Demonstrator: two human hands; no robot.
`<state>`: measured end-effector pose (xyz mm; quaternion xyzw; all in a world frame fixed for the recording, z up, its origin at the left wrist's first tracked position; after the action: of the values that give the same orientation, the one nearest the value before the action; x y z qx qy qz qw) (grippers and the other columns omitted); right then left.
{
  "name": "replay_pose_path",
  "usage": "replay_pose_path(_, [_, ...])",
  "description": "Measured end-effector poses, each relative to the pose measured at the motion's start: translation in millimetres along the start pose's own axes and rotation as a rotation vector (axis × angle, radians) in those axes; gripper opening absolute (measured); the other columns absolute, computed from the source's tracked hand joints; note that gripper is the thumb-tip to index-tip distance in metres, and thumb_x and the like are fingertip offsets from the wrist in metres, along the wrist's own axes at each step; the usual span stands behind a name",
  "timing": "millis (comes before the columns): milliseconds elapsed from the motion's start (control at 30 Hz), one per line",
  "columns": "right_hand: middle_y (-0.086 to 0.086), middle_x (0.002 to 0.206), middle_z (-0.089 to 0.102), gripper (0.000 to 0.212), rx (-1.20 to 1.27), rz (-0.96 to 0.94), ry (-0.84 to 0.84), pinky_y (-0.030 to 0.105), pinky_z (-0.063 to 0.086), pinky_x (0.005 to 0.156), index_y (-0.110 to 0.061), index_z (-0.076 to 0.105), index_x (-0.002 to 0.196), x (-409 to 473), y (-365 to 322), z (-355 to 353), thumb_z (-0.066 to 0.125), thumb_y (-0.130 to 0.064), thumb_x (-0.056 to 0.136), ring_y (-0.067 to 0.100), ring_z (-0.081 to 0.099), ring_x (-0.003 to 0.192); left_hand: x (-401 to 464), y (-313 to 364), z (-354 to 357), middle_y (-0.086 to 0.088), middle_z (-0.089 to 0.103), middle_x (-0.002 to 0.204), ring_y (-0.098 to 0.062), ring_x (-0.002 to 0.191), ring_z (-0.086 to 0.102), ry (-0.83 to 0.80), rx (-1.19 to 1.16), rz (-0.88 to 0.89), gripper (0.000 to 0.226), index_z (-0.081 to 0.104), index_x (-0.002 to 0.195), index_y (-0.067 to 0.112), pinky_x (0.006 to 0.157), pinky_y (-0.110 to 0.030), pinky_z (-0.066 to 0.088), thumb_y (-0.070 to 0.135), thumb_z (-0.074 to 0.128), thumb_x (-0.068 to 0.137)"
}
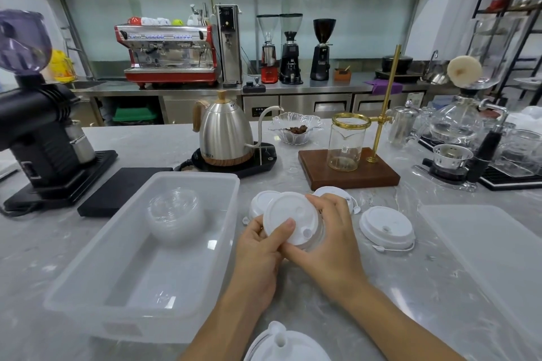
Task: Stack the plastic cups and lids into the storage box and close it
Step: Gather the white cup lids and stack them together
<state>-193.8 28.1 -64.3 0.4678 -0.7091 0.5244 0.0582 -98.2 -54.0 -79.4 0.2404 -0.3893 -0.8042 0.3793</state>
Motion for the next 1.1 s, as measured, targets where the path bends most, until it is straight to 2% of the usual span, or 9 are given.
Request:
replay_pose_path(167, [-0.004,0.121,0.046,0.076,0.012,-0.007,0.006,0.006,0.032,0.101,-0.018,0.056,0.124,0.0,-2.5,-1.4,0.087,-0.033,0.056,0.002,0.044,0.118,0.0,1.3,0.6,-0.017,0.081,0.1,-0.029,0.089,0.078,0.037,0.107,0.011,0.026,0.07,0.11,0.001,0.069,-0.03,0.063,-0.002,0.075,0.084])
replay_pose_path(267, [-0.008,0.118,0.046,0.072,0.063,-0.023,0.033,0.003,0.031,0.098,-0.032,0.05,0.117,0.6,-6.6,-2.2,0.084,-0.034,0.054,-0.007,0.042,0.119,0.0,2.1,2.4,-0.018,0.081,0.102,-0.031,0.092,0.077,0.04,0.129,0.015,0.028,0.07,0.111,0.001,0.071,-0.031,0.062,-0.002,0.076,0.084])
replay_pose_path(367, [-0.014,0.118,0.047,0.074,0.092,-0.024,0.026,0.005,0.034,0.097,-0.044,0.044,0.113,0.8,-6.8,-2.4,0.086,-0.031,0.055,-0.003,0.044,0.119,-0.8,1.9,3.3,-0.017,0.081,0.102,-0.029,0.091,0.077,0.035,0.133,0.002,0.027,0.069,0.11,0.003,0.068,-0.029,0.062,-0.002,0.076,0.084])
replay_pose_path(500, [-0.015,0.123,0.054,0.075,0.122,0.027,-0.038,0.006,0.038,0.096,-0.031,0.051,0.125,-0.3,-3.6,-0.7,0.087,-0.032,0.06,-0.003,0.049,0.119,-3.8,2.2,3.4,-0.017,0.081,0.103,-0.03,0.093,0.077,0.007,0.117,0.013,0.033,0.071,0.108,0.005,0.071,-0.03,0.064,0.005,0.081,0.077])
replay_pose_path(600, [-0.026,0.121,0.059,0.078,0.218,0.103,-0.075,0.009,0.044,0.094,-0.043,0.049,0.124,-0.8,-3.8,-0.2,0.089,-0.041,0.056,-0.008,0.055,0.117,-6.1,3.9,4.1,-0.021,0.078,0.112,-0.036,0.104,0.075,-0.013,0.027,-0.016,0.052,0.069,0.118,0.002,0.079,-0.035,0.064,0.016,0.084,0.07])
replay_pose_path(733, [-0.026,0.12,0.064,0.08,0.31,0.151,-0.13,0.018,0.051,0.095,-0.04,0.055,0.124,-5.5,-7.8,3.3,0.091,-0.049,0.053,-0.004,0.061,0.115,-9.8,1.2,9.5,-0.02,0.074,0.121,-0.033,0.113,0.073,-0.15,-0.251,-0.205,0.039,0.079,0.112,0.004,0.095,-0.043,0.059,0.026,0.077,0.08])
replay_pose_path(800, [-0.024,0.121,0.064,0.081,0.318,0.156,-0.148,0.024,0.052,0.098,-0.038,0.055,0.125,-7.0,-9.4,5.5,0.091,-0.048,0.054,-0.002,0.061,0.116,-8.7,-0.5,9.4,-0.02,0.073,0.123,-0.034,0.115,0.07,-0.178,-0.379,-0.256,0.043,0.077,0.115,0.003,0.105,-0.048,0.052,0.03,0.074,0.082])
replay_pose_path(967, [-0.025,0.13,0.059,0.084,0.271,0.139,-0.195,0.026,0.044,0.108,-0.033,0.055,0.13,-5.8,-9.4,5.6,0.092,-0.045,0.055,-0.004,0.052,0.126,-6.6,3.5,6.0,-0.022,0.067,0.131,-0.038,0.12,0.066,-0.232,-0.516,-0.298,0.073,0.067,0.131,-0.001,0.108,-0.051,0.049,0.052,0.069,0.081])
replay_pose_path(1100, [-0.026,0.145,0.04,0.077,0.2,0.094,-0.225,0.016,0.024,0.116,-0.043,0.054,0.123,-2.9,-10.7,3.6,0.093,-0.04,0.057,-0.015,0.026,0.14,-5.5,1.3,4.3,-0.023,0.064,0.138,-0.039,0.124,0.065,-0.247,-0.543,-0.309,0.072,0.069,0.129,0.002,0.108,-0.052,0.048,0.058,0.061,0.086])
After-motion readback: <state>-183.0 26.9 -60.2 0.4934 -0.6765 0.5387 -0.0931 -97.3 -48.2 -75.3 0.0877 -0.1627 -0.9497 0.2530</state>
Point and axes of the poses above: each hand's wrist, its own x-axis towards the middle knuckle, its own z-axis out of the palm, y = z × x, the point moved 2 cm from there along x, towards the middle knuckle
